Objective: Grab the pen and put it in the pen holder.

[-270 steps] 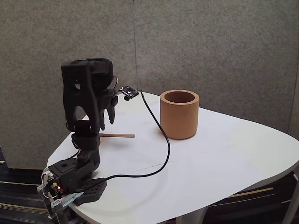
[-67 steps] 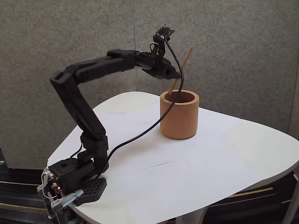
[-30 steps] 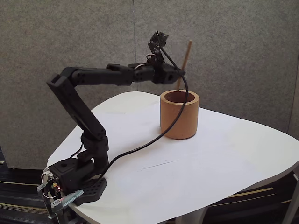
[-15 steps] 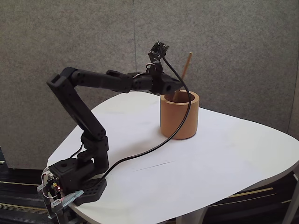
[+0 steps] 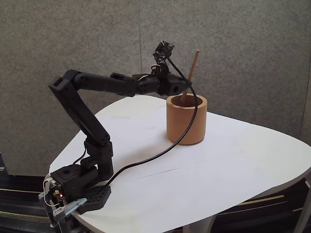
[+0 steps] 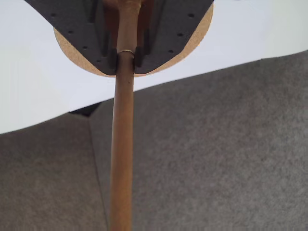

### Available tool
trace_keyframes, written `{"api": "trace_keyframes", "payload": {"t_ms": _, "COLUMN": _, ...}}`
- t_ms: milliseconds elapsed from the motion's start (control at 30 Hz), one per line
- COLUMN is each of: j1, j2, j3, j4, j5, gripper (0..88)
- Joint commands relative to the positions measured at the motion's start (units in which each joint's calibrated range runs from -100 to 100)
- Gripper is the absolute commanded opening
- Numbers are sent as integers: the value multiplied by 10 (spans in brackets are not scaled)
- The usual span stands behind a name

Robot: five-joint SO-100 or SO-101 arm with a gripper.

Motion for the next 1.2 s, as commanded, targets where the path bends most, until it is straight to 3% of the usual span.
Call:
{"api": "trace_keyframes", "payload": {"t_ms": 0, "j1": -4, "j2": 5, "j3": -9, "j4": -16, "j5": 2, "gripper": 6}}
{"api": "trace_keyframes", "payload": {"t_ms": 1033, "j1": -8, "j2": 124, "j3": -51, "j4": -40, "j5": -2, "gripper": 12}}
{"api": "trace_keyframes", "payload": {"t_ms": 1167, "j1": -8, "j2": 124, "j3": -51, "j4": -40, "j5": -2, "gripper": 89}}
